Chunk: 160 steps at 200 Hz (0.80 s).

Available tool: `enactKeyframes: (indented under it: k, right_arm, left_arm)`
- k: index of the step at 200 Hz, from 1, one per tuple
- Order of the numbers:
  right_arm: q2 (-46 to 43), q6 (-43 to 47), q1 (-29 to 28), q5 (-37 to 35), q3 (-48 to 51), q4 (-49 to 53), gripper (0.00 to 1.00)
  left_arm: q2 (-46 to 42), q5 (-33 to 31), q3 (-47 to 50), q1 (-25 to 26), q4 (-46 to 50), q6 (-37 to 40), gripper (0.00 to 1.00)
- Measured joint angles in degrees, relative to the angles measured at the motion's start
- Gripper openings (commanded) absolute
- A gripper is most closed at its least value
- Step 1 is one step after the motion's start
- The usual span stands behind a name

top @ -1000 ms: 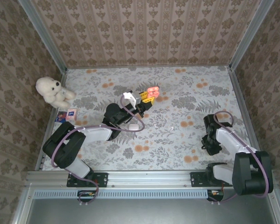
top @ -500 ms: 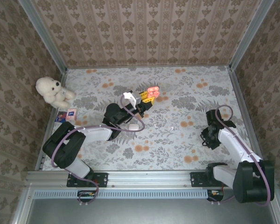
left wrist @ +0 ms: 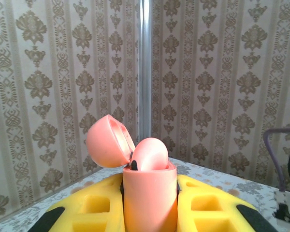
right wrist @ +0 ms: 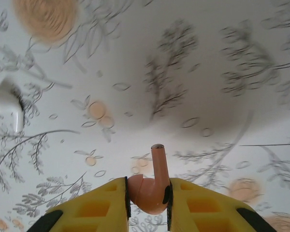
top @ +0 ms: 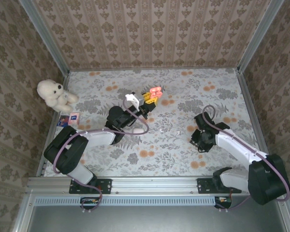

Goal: Insert wireless bluetooth earbuds into charging case

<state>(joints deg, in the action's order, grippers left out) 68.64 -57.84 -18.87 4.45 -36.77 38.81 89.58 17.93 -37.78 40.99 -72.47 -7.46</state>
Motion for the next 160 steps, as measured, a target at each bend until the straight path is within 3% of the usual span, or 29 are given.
enactKeyframes:
  k: [87,160]
  right_arm:
    - [11.8,-10.6,-0.8,0.0,-2.3,-13.0,0.25]
    - [13.9,-25.3,-0.6,-8.9,-3.9,-16.4,0.25]
  left_arm:
    - [0.8,-1.3,-1.2,-0.9,0.0,0.0,0.00]
    - [3.7,-1.0,-3.6,-0.9,0.0,-0.5,0.00]
